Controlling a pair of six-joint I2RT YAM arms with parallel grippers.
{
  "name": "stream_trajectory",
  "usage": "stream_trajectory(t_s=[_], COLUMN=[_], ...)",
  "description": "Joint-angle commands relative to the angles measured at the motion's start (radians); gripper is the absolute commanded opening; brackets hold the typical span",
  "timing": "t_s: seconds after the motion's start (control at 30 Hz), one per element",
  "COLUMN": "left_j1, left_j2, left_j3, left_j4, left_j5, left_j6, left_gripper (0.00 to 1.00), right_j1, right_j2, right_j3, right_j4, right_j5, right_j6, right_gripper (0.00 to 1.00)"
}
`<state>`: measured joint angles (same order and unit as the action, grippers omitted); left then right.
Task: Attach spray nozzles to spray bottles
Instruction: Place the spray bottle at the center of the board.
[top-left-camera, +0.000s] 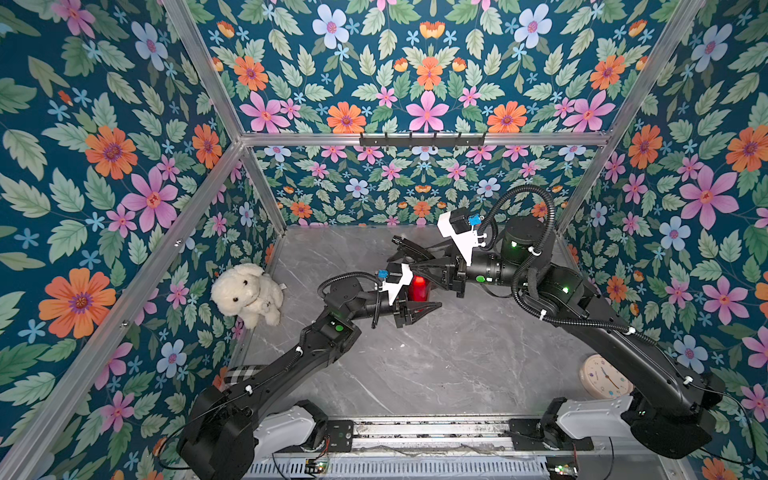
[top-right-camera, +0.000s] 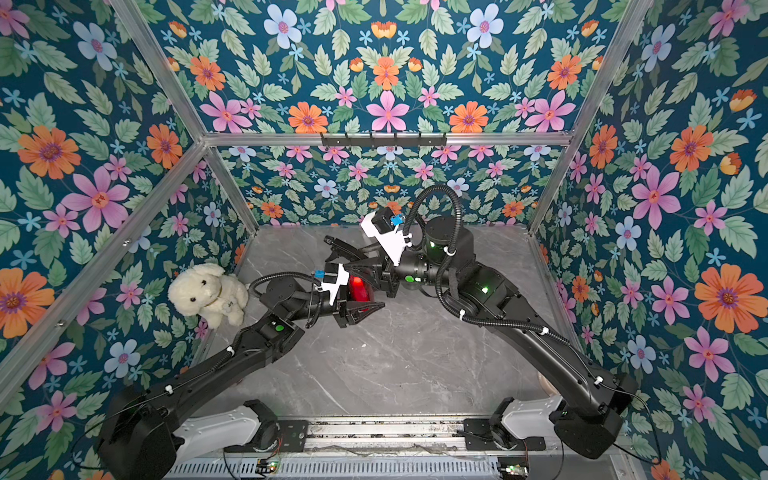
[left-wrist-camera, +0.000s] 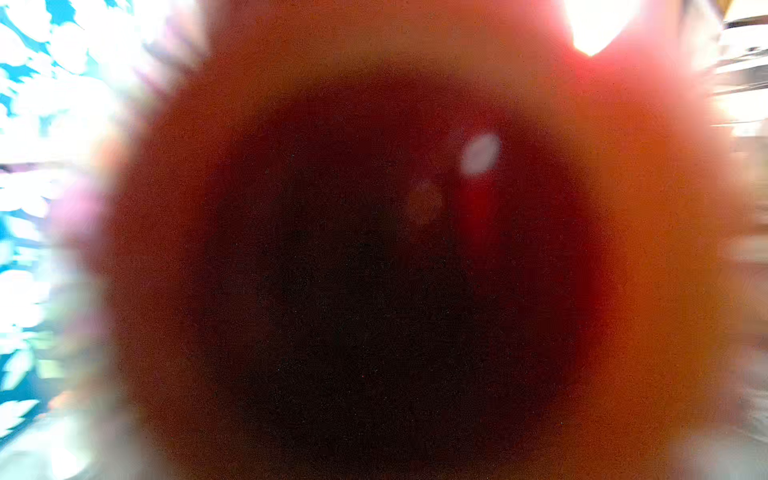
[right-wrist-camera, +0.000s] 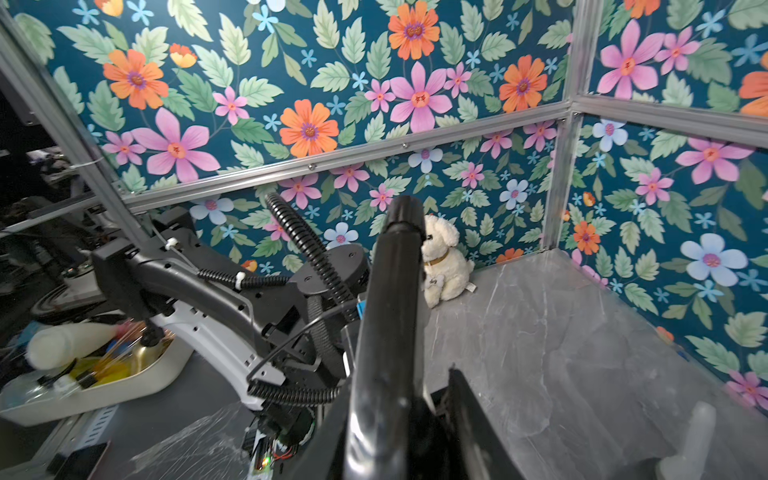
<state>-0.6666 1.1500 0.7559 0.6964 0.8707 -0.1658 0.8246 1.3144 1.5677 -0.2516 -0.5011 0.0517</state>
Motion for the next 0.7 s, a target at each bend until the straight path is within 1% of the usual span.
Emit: stream_trajectory(t_s=[0.0,0.1,0.17,0.23,0.37,0.53,0.67], left_j1=[0.001,0.001,0.001,0.001,0.001,0.001,0.001], left_j2=[-0.001,-0.003,-0.004,-0.005,-0.006,0.007,0.019], left_j3=[0.006,-0.002,-0.008,-0.012,-0.019,-0.017,-0.012], left_j4=[-0.03,-0.028,-0.028,-0.028,-0.029,-0.035,-0.043], left_j5=[-0.168,-0.142,-0.134,-0.13,-0.136,-0.109,-0.09], left_j6=[0.005,0.006,0.006,0.005,0.005,0.006,0.007], left_gripper=[0.0,0.0,0.0,0.0,0.0,0.0,0.0], right_j1=[0.028,0.028,0.025,0.02,0.013,0.007,-0.004], right_j2=[0.013,0.008,0.014,0.028,0.064,0.086,0.088], right_j3=[-0.009,0.015,0.055,0.095,0.161,0.183,0.195], right_j4=[-0.111,-0.128,-0.167,-0.196,-0.236,-0.233,-0.226], right_j5=[0.031,0.062,0.067,0.065,0.054,0.057,0.05], right_j6=[0.032,0.01,-0.017,-0.035,-0.051,-0.053,-0.056], right_gripper=[0.43,0.55,0.59,0.61,0.59,0.5,0.48])
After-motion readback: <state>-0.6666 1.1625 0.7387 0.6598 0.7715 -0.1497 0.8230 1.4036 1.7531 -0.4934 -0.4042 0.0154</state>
